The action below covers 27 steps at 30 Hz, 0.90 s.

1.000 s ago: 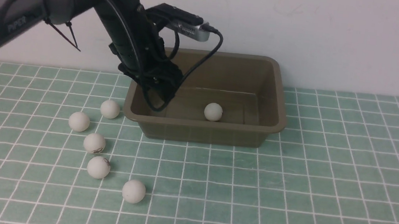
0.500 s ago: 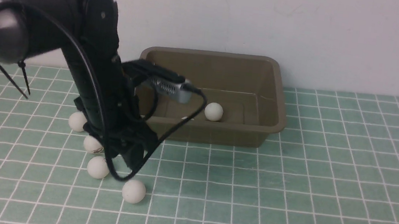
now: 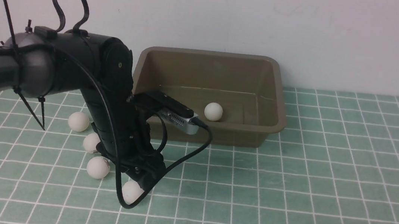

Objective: Put the table tennis balls in the box on the green coffee tablecloth.
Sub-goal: 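Reach for and grasp a ping pong ball on the table beside the basket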

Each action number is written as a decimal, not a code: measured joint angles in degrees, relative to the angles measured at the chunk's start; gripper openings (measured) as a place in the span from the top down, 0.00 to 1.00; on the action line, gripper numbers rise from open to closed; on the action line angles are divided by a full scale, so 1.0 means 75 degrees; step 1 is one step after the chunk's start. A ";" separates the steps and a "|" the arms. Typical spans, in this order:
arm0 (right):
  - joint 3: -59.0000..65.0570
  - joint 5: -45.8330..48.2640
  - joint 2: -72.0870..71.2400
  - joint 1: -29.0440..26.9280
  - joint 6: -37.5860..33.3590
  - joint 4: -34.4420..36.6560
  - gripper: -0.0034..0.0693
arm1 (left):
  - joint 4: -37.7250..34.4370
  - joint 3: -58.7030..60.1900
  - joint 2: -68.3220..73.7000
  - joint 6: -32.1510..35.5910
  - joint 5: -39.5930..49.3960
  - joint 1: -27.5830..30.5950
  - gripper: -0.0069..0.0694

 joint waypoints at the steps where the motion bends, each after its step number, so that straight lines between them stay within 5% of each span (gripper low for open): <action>1: 0.0000 0.0000 0.0000 0.0000 0.0000 0.0000 0.97 | 0.0003 0.0000 0.0031 0.0000 0.0000 0.0000 0.26; 17: 0.0000 0.0000 0.0000 0.0000 0.0000 0.0006 0.97 | 0.0051 0.0000 0.0507 0.0000 -0.0272 0.0000 0.27; 27: 0.0000 0.0000 0.0000 0.0000 0.0000 0.0006 0.97 | 0.0051 -0.0133 0.0664 0.0000 -0.0226 0.0000 0.44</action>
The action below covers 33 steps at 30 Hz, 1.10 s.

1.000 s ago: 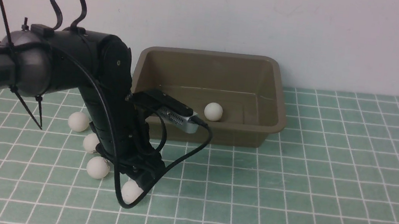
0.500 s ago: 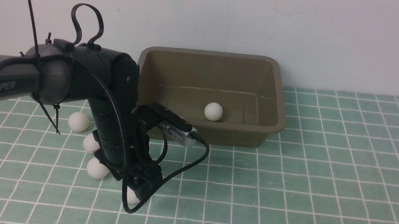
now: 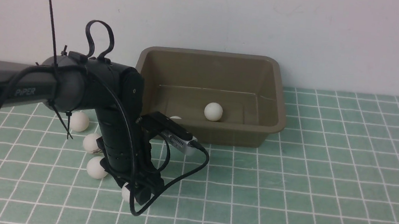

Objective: Put the table tennis balls in the box on the green coffee tablecloth.
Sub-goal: 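Reach for and grasp a ping pong ball on the table beside the basket, then drop the ball into the bin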

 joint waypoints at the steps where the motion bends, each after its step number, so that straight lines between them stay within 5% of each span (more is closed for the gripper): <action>1: 0.0000 0.0000 0.0000 0.0000 0.0000 0.0000 0.97 | 0.0007 -0.0092 0.0004 0.0000 0.0151 0.0000 0.44; 6: 0.0000 0.0007 0.0000 0.0000 0.0000 0.0000 0.97 | 0.0007 -0.1188 0.0004 0.0000 0.1697 0.0000 0.44; 18: 0.0000 0.0007 0.0000 0.0000 0.0000 0.0000 0.97 | 0.0064 -0.3466 -0.0404 0.0219 0.1997 0.0000 0.44; 26: 0.0000 0.0007 0.0000 0.0000 0.0000 0.0000 0.97 | 0.0523 -0.3605 0.0151 0.1289 -0.0167 0.0000 0.44; 33: 0.0000 0.0007 0.0000 0.0000 0.0000 0.0000 0.97 | 0.0625 -0.3605 0.0824 0.1341 -0.1511 0.0000 0.30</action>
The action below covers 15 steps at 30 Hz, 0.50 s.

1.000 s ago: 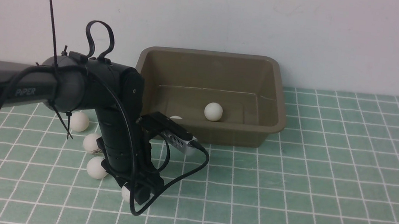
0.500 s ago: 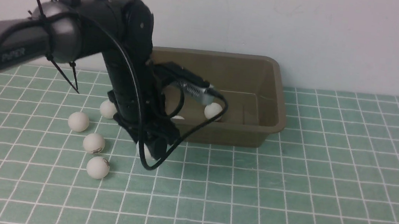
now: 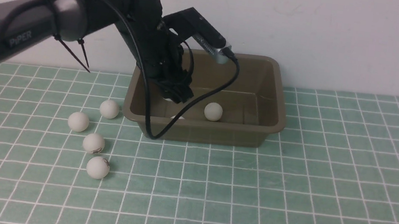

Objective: Put the table tennis balls in the box on the green coffee tablecloth.
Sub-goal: 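Drop the ball into the bin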

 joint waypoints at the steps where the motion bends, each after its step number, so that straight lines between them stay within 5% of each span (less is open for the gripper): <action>1: 0.0000 0.0000 0.0000 0.0000 0.0007 0.0000 0.97 | 0.0056 0.0000 0.0051 -0.0143 -0.0018 0.0000 0.30; 9: 0.0000 0.0000 0.0000 0.0000 0.0031 0.0000 0.97 | 0.1362 -0.0751 0.0080 -0.1673 0.1893 0.0000 0.38; 15: 0.0003 0.0000 0.0000 0.0000 0.0031 0.0000 0.97 | 0.1745 -0.1232 -0.0050 -0.1867 0.3412 0.0016 0.42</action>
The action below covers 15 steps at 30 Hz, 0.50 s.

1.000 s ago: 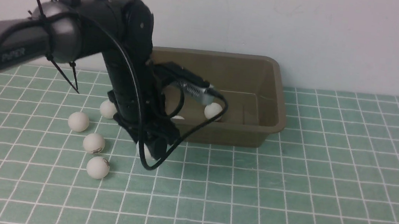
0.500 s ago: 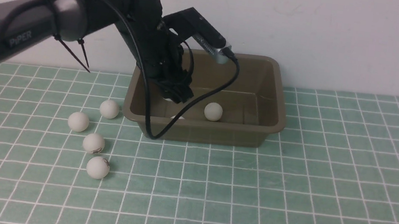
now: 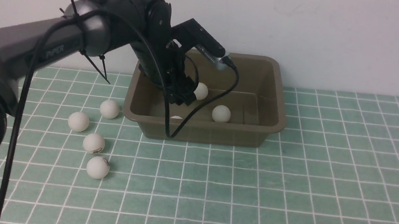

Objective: Put the table tennis balls in the box on the green coffee tablecloth.
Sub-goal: 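Drop the ball into the bin, then reach for and grasp a ping pong ball on the table beside the basket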

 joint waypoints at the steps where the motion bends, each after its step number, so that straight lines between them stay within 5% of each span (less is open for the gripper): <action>1: 0.0017 -0.0009 0.0000 0.0000 0.0001 -0.0007 0.97 | 0.0018 -0.0016 -0.0062 -0.0008 0.0047 0.0011 0.42; 15: 0.0656 -0.0155 -0.0010 0.0000 0.0001 0.0060 0.97 | -0.0204 0.1186 -0.1939 -0.0150 0.0187 0.0778 0.42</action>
